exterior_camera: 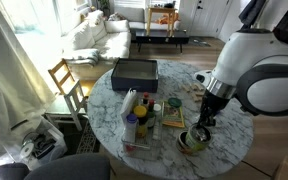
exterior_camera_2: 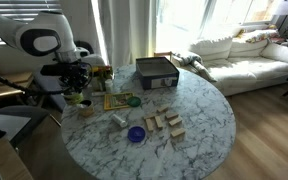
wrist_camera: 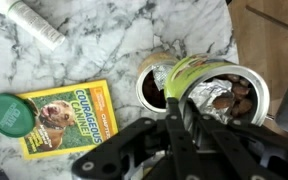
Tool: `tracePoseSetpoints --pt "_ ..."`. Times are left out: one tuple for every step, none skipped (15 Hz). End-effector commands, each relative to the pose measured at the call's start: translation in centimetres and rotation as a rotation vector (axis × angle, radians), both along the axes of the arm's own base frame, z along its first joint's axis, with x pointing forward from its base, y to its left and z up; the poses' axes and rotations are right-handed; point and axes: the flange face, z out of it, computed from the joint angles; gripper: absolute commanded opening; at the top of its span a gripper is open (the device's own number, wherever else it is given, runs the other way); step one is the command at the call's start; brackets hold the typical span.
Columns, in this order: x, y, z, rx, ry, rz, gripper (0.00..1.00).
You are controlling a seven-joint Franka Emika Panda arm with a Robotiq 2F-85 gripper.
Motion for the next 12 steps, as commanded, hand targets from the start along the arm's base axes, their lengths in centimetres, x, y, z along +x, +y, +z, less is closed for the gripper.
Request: tracePoseSetpoints --pt "-0.7 -0.4 -1.9 -0.022 -0.021 -0.073 0.03" --pt "-0.5 -0.3 -2.2 -0.016 -0.03 -0.089 0.03" --pt "-0.3 -0.3 -2.4 -0.011 -0.039 -0.101 0.03" --pt "0.0 -0.3 -2.5 -0.011 -0.047 -0.11 0.03" --pt "0.2 -0.3 -2.6 -0.009 -0.053 -0.117 0.03" --pt "0.3 -0.5 -2.7 -0.011 -0.057 -0.127 0.03" --pt "0.4 -0.7 -2.9 -0.011 -0.059 -0.132 0.03" --pt "0.5 -0.9 -3.0 -0.015 -0.059 -0.137 0.03" --pt "0.5 -1.1 -3.2 -0.015 -0.058 -0.143 0.03" --pt "0.6 -1.3 -3.3 -0.014 -0.06 -0.154 0.03" --pt "0.8 -1.5 -3.2 -0.011 -0.068 -0.178 0.03" --pt "0.9 -1.7 -3.2 -0.007 -0.075 -0.197 0.03"
